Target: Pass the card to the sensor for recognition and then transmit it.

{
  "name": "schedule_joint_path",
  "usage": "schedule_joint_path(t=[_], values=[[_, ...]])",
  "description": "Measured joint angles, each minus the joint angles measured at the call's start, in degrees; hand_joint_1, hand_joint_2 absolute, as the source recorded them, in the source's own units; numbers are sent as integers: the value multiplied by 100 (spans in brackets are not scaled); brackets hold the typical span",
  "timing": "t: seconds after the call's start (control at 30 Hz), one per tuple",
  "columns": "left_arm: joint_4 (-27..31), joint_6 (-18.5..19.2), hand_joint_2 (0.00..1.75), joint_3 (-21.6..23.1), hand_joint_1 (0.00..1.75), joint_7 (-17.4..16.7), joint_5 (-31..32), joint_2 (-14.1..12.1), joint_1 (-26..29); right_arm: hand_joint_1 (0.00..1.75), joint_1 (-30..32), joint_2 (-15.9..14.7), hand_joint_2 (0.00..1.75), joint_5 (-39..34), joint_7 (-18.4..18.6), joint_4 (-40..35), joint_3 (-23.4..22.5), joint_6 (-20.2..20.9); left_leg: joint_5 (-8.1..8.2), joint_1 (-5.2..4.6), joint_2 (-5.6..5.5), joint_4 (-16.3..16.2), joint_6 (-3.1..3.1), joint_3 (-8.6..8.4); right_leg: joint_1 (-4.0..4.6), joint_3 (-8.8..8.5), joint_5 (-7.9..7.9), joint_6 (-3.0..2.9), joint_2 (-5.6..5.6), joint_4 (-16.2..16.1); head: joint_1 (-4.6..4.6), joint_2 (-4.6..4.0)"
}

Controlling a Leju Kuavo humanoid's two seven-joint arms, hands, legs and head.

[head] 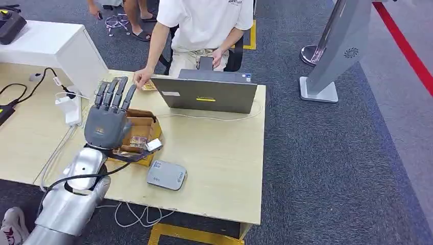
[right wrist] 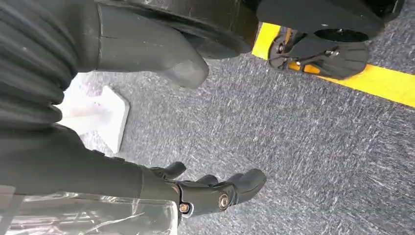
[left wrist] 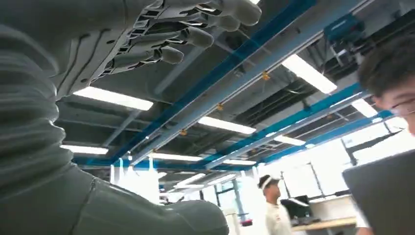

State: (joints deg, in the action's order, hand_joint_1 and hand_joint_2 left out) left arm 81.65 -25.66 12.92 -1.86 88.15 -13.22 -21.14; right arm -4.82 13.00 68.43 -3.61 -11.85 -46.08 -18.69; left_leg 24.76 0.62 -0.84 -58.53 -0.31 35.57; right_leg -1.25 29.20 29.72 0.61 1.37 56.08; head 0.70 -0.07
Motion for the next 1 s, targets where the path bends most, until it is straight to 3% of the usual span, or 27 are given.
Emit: schedule_joint_path(t=[0.13,0.2,0.23,0.3,0.47,0.57,1.0], values=[[830,276,175,208,0,-2,-79,13,763,0,28,2,175,-114,18,0,-101,0,10,0,2,0,-6,0,0,6,6,-1,2,-1,2,0],[1127,584,175,313,0,-90,-83,-24,1015,0,39,2,175,-129,20,0,-140,0,11,0,-1,0,-7,0,0,11,9,0,-2,-3,0,0],[1205,913,175,358,0,-166,-126,-68,1070,0,41,2,175,-129,15,0,-153,0,11,1,-3,0,-7,0,0,10,10,-1,-5,-3,-2,0],[1232,1498,175,417,0,-249,-284,-147,1093,0,45,2,175,-127,-2,0,-177,0,10,2,-3,1,-7,-1,2,8,10,-2,-7,-3,-2,0],[1122,1930,175,422,0,-273,-560,-267,1098,0,58,2,175,-105,-2,0,-229,0,6,3,-4,1,-9,-2,3,6,8,-4,-6,0,0,0],[968,2307,175,422,0,-480,-597,-293,1089,0,58,2,175,-98,44,-2,-245,0,6,2,-2,1,-9,-2,2,6,7,-4,-4,0,2,0],[672,2463,175,422,0,-741,-542,-308,1051,0,62,2,175,-76,103,-2,-271,0,7,3,-5,1,-10,-2,2,8,7,-4,-6,-1,2,0]])
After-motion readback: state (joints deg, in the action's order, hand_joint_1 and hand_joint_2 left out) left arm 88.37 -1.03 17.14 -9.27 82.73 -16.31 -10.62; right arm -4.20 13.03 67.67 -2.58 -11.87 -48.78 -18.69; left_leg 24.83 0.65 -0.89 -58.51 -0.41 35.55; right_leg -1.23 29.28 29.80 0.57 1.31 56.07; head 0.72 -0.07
